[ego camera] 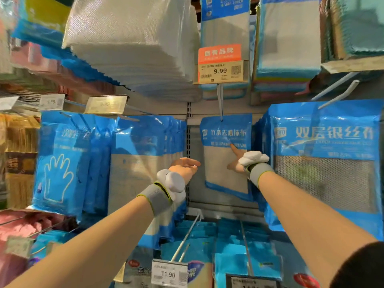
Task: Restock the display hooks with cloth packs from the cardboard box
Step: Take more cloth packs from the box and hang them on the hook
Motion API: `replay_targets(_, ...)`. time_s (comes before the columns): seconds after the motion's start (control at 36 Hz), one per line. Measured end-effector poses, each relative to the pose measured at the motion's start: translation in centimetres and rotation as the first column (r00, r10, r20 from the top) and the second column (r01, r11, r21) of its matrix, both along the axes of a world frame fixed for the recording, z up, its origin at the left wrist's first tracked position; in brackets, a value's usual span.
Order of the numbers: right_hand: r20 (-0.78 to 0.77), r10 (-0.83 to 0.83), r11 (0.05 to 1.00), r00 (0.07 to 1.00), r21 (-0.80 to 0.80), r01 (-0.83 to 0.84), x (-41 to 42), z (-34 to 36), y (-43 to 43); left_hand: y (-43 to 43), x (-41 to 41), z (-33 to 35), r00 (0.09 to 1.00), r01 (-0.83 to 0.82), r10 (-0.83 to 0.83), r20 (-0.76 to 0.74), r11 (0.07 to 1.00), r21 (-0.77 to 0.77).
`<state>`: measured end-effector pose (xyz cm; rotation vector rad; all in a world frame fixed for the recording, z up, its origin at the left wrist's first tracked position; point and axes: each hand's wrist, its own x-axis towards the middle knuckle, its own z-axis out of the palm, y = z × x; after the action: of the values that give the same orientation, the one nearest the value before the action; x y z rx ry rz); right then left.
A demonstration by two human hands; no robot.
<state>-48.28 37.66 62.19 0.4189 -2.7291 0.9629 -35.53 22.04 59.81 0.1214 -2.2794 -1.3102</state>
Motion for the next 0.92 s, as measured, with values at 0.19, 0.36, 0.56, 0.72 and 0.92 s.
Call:
replay_targets(0.19,0.104,0.038,0.972,0.994,-0.233,-0.012,2.3,-2.0,0.6,1.3,0.1,-1.3,1.000,0.013,-0.014,0.009,0.993,0.117)
replay_targets(0.36,-0.091,0.008,0.842,0.996,-0.537,-0.055,6.6,-4.6,2.1,4.2,1.5,-3.4,0.999,0.018,-0.025,0.020,0.953,0.302)
replay_targets(0.56,-0.038,-0.118,0.605,0.992,-0.795,0.042,14.4,-10.0,7.0,11.5,6.2,-8.1,0.990,0.087,-0.125,0.067,0.907,0.412)
replay_targets(0.72,0.113,-0.253,0.510,0.961,-0.829,0.231,18.4,-14.9,13.0,17.2,9.4,-12.8,0.965,0.174,-0.247,0.091,0.857,0.486)
replay_targets(0.92,0.305,-0.425,0.510,0.852,-0.697,0.504,23.3,-25.5,22.4,26.7,12.5,-24.1,0.852,0.210,-0.444,0.278,0.776,0.595)
